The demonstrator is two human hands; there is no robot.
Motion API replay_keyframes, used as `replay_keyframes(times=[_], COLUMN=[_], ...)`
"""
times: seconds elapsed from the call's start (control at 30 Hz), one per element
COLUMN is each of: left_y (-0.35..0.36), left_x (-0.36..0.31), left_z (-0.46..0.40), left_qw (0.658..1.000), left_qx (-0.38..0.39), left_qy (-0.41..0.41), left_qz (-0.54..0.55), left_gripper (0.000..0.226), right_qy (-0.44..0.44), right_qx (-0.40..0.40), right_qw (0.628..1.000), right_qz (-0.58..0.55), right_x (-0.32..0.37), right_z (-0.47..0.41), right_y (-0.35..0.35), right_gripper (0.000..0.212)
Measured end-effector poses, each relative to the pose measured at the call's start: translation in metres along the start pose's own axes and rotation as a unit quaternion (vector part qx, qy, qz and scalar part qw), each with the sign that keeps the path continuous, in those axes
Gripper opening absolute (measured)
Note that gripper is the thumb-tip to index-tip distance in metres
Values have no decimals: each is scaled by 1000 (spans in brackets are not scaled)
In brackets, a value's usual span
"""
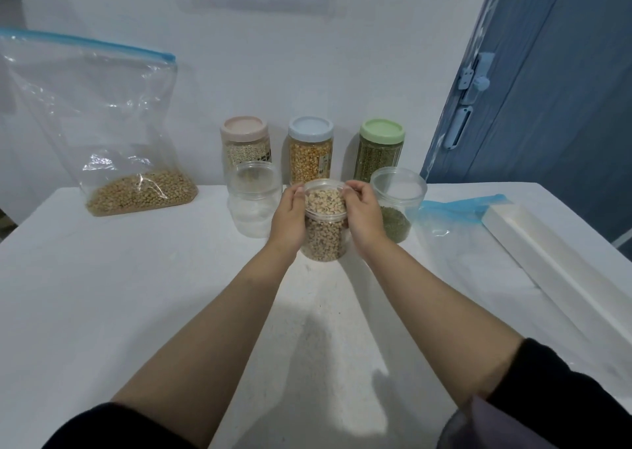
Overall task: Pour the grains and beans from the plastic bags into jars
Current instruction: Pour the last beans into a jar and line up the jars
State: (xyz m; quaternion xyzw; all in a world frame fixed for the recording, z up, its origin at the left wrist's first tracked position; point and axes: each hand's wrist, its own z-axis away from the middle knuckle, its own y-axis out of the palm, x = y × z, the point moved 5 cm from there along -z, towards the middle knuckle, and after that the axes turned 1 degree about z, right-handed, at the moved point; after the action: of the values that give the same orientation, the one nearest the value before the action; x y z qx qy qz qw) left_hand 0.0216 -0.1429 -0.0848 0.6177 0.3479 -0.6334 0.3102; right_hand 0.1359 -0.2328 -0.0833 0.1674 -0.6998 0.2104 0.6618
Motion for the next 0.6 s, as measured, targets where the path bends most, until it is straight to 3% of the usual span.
replay_keyframes(times=[0.43, 0.6], left_y=[11, 12], left_x=[-5, -10], left_z=[-33, -7], left_qw=[999, 997], left_qx=[-22, -15], left_qy=[-22, -42], left_qz=[39, 64], left_gripper=[35, 41], right_qy=[6, 20], right_qx=[12, 30], right_qw=[999, 998], right_qz=[51, 58], right_x=[10, 20], right_z=[-30, -13], right_y=[10, 6], right_gripper=[22, 37])
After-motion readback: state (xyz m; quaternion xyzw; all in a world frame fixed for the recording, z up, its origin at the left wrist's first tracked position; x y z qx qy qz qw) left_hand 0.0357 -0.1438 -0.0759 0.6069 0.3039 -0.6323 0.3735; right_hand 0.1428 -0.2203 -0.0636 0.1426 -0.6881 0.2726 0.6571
